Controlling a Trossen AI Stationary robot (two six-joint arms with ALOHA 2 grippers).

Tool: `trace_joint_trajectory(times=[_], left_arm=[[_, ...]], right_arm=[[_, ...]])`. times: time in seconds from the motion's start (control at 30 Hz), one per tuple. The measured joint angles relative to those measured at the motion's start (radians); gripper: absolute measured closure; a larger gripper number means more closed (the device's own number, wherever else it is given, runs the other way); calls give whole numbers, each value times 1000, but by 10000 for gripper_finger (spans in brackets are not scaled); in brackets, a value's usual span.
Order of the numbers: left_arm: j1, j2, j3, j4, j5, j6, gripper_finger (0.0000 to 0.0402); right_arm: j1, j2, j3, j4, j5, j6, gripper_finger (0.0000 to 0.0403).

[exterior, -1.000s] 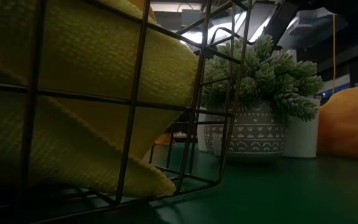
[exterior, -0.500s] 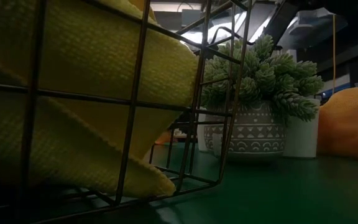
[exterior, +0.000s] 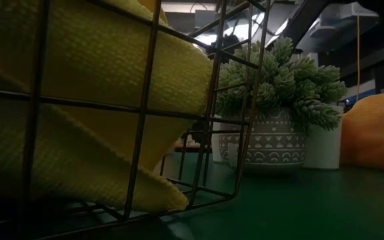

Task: Sort microfiber towel by color & place in baskets
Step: Put the orange microfiber cloth into the orange bin

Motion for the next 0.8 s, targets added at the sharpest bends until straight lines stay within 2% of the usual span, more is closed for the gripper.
trace_joint_trajectory(times=[0.13,0.3,0.57,0.8], left_arm=[[-90,-67,-60,27,-100,-55,278],[-183,-184,-213,59,-175,-198,278],[-282,-331,-454,183,-207,-327,278],[-318,-359,-577,318,-219,-343,278]], right_arm=[[0,-80,1,-59,-6,0,398],[0,-206,1,-169,-37,-3,399],[0,-463,1,-355,-144,50,401],[-1,-738,1,-396,-163,111,401]])
